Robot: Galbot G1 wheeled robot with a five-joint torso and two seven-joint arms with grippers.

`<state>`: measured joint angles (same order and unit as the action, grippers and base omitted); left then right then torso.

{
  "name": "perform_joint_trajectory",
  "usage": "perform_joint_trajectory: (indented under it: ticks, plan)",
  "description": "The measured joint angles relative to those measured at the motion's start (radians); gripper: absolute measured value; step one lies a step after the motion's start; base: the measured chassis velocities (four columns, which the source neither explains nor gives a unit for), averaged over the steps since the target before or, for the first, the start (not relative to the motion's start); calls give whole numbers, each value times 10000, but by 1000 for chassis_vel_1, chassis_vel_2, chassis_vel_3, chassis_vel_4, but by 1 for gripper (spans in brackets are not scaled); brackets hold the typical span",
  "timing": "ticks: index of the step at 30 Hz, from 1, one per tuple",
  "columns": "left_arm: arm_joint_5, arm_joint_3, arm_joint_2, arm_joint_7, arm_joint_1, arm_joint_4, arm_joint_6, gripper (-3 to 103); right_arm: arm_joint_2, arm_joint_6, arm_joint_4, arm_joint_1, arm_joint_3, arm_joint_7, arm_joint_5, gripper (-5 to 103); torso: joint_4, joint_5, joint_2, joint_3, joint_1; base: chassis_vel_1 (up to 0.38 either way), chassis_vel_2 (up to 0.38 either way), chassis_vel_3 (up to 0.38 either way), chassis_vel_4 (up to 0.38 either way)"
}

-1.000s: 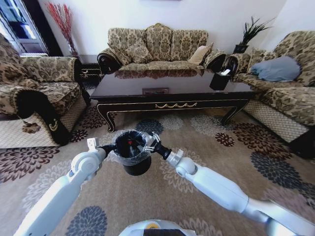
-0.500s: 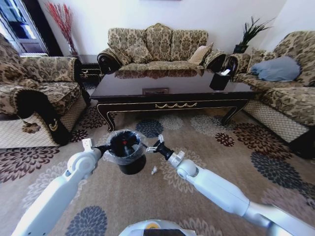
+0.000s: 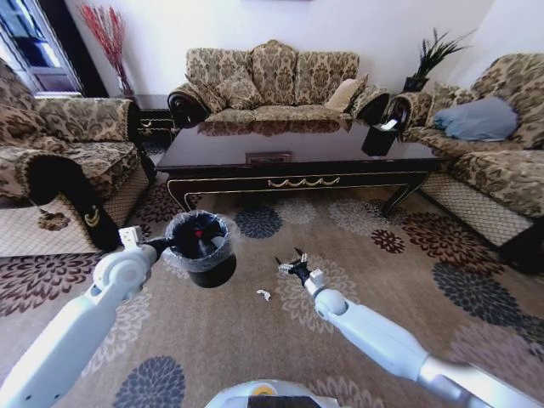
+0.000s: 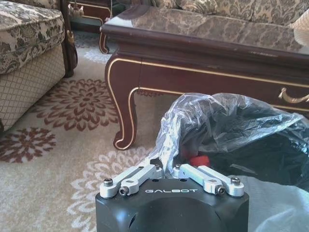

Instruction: Move to the front of the table and pick up the trash from the floor, then place it into the trash bin.

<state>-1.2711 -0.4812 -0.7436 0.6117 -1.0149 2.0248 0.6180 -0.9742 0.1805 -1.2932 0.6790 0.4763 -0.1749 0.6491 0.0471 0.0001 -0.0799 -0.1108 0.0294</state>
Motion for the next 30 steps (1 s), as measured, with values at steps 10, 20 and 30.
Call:
perform_joint_trajectory:
  ticks: [10,20,30]
  plan:
    - [-213,-277,96,243,-216,474,94,4,-679,-276,1619,-301,1290,1170,-869,100,0,-1,1,0,0,0,0,0,0]
    - [-285,-492,-39,315,-445,955,143,4,-2211,-199,3535,-667,2345,1267,-551,100,-2,0,1,0,0,0,0,0,0]
    - [-279,-622,-47,319,-555,1077,152,4,-3148,-20,5068,-922,2357,1312,-602,97,0,-1,0,-1,0,0,0,0,0]
